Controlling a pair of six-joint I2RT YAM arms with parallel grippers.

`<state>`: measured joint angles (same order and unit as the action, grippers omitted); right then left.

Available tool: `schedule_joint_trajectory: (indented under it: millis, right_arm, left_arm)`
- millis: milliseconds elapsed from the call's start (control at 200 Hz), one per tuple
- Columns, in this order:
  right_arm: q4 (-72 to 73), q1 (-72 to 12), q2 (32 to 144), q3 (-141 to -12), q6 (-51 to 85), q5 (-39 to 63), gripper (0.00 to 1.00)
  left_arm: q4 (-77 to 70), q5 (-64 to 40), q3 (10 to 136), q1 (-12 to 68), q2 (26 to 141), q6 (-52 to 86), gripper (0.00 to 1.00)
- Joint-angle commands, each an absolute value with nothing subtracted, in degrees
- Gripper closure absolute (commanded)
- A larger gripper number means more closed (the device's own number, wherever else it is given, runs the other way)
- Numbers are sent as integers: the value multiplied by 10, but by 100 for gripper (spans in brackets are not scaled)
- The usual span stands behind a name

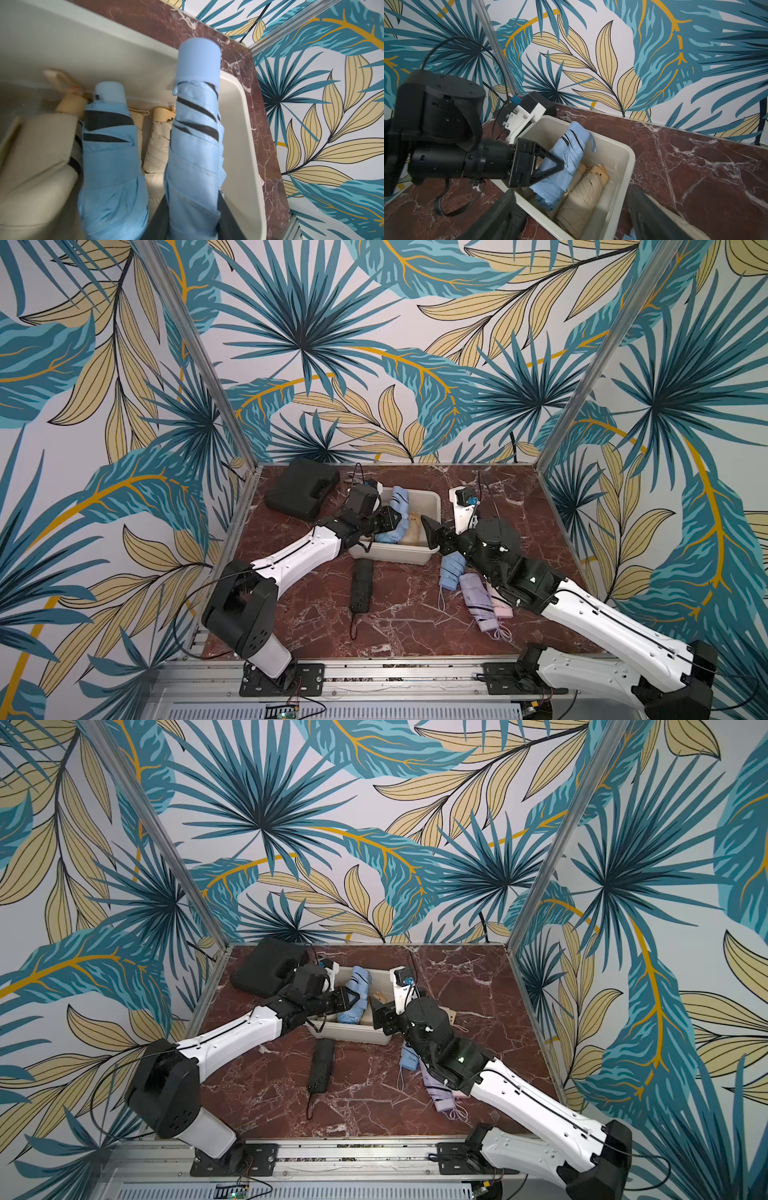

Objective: Put the umbrella into the storage box
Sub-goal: Place the umbrella in the storage box.

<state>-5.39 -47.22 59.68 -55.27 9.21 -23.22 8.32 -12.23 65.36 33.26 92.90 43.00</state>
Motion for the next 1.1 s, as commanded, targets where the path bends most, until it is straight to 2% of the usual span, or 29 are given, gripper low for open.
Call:
schedule_joint_trajectory:
  millis: [0,210,295,356,451,546,641,891,1002,1097]
  right_arm:
    - [-45,-471,588,-543,104,-244,13]
    - [-51,-472,587,-542,114,-246,14]
    - [-50,-471,589,-541,117,-244,14]
    - [-52,-471,590,-543,119,-243,14]
    - [-54,-471,588,-546,119,-243,14]
    - [-55,-471,590,-548,118,-243,14]
    - [-56,-472,594,-551,118,-240,14]
    - [-79,-472,618,-580,93,-222,14]
    - [-84,-471,635,-594,61,-185,14]
    - [-112,-472,659,-621,12,-113,14]
  left_arm:
    - [32,-98,665,355,941,456,100]
    - [20,-35,659,373,975,454,99]
    - [26,-7,665,373,992,460,89]
    - [31,2,671,374,1003,463,71]
    - [39,3,683,377,1012,462,50]
    - [48,14,687,378,1004,452,36]
    - [52,25,689,377,986,436,28]
    - [48,81,689,379,883,380,26]
    - [0,110,649,379,813,331,27]
    - [-28,145,597,374,745,289,27]
